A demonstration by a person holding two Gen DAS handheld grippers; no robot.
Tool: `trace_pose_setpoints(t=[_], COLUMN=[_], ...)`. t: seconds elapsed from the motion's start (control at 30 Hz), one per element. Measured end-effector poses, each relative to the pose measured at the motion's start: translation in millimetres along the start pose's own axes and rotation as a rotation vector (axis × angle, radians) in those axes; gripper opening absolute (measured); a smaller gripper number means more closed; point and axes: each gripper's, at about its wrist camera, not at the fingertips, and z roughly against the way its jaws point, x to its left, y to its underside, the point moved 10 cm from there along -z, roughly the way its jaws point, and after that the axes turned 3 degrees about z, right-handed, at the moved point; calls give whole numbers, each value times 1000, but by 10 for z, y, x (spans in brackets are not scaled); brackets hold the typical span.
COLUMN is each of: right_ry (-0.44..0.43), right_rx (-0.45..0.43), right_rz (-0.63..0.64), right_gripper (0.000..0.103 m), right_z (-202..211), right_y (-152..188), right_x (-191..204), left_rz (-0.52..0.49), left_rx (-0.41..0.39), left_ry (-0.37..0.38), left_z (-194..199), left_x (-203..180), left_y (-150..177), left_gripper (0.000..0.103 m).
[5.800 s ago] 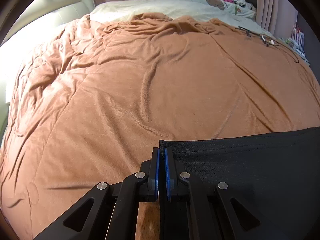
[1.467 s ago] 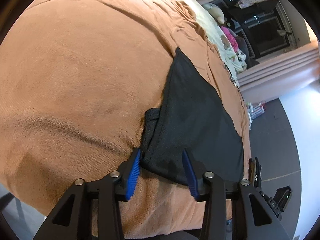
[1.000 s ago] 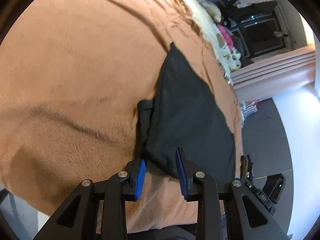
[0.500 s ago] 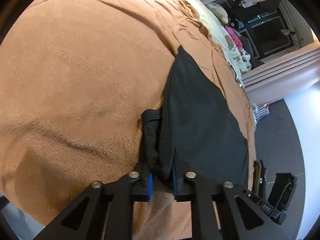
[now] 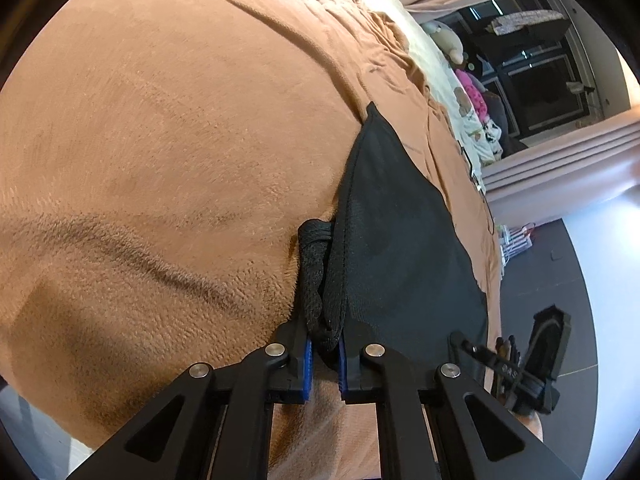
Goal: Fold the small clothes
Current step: 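Close the left gripper on the side edge while the right gripper grips the shirt, then lift the gripped side edge of the black shirt with both grippers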
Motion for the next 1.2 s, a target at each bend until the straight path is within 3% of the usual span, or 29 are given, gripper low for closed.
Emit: trace_pose_setpoints(t=[0.1,0.67,0.97,1.2], right_ry=[33,131,163,200], right_rx=[-8,-18,-20,-42], right_rz=[-2,-47,-42,-57], right_gripper=[14,14,14,14], right_z=[-73,-495,-710,-614], right_y=[-163,-1066,-1308,-1443], right_x=[-83,-425,-539,-556], left_rz=[31,121,148,143], left_rx=[1,-7,-5,4], left_ry=[6,17,25,17], left_z=[-1,44,45,36], left_x=[13,63,78,69], left_y=[-13,23,33,32], left_gripper=[9,9,8,8])
